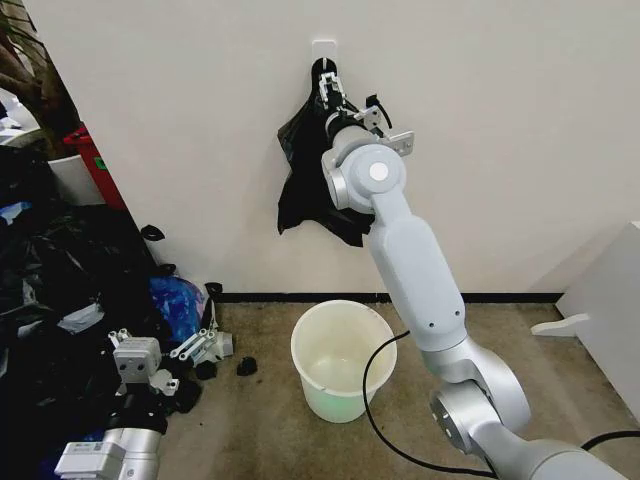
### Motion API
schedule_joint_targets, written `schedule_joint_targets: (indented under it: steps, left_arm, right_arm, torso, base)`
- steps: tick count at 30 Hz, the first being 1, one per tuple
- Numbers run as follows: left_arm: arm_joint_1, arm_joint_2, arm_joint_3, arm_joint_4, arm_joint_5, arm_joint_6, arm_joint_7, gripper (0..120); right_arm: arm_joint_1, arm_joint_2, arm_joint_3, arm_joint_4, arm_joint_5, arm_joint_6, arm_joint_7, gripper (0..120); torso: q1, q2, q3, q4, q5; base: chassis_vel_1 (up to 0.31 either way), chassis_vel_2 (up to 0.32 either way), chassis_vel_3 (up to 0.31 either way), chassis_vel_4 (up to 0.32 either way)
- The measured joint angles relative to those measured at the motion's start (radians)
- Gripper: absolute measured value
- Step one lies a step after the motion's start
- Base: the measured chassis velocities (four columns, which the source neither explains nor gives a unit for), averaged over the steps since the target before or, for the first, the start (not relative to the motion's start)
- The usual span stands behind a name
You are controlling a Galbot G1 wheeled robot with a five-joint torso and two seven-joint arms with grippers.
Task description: Place the garbage bag over the trash bin.
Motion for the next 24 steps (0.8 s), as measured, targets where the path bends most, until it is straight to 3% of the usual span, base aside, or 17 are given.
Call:
schedule_joint_targets:
  steps: [8,16,24]
  left_arm:
    - [0.001,-0.001,0.0,0.0,0.0,0.0,0.001,100]
    - [0.001,-0.001,0.001,0.0,0.001,-0.002,0.002,100]
    - [0.003,-0.001,0.001,0.0,0.001,-0.005,0.003,100]
  right_arm:
    - [-0.006,0.0,-0.001,0.0,-0.005,-0.003,-0.013,37]
    - [-0.011,0.0,-0.004,-0.001,-0.017,-0.008,-0.013,28]
    - [-0.026,0.0,-0.004,0.008,-0.023,-0.012,-0.014,0]
  torso:
    - [0.0,0.0,0.0,0.0,0.0]
    - [0.0,0.0,0.0,0.0,0.0]
    - [0.0,0.0,0.0,0.0,0.0]
  base:
    - [0.0,0.0,0.0,0.0]
    - [0.0,0.0,0.0,0.0]
    - [0.0,0.0,0.0,0.0]
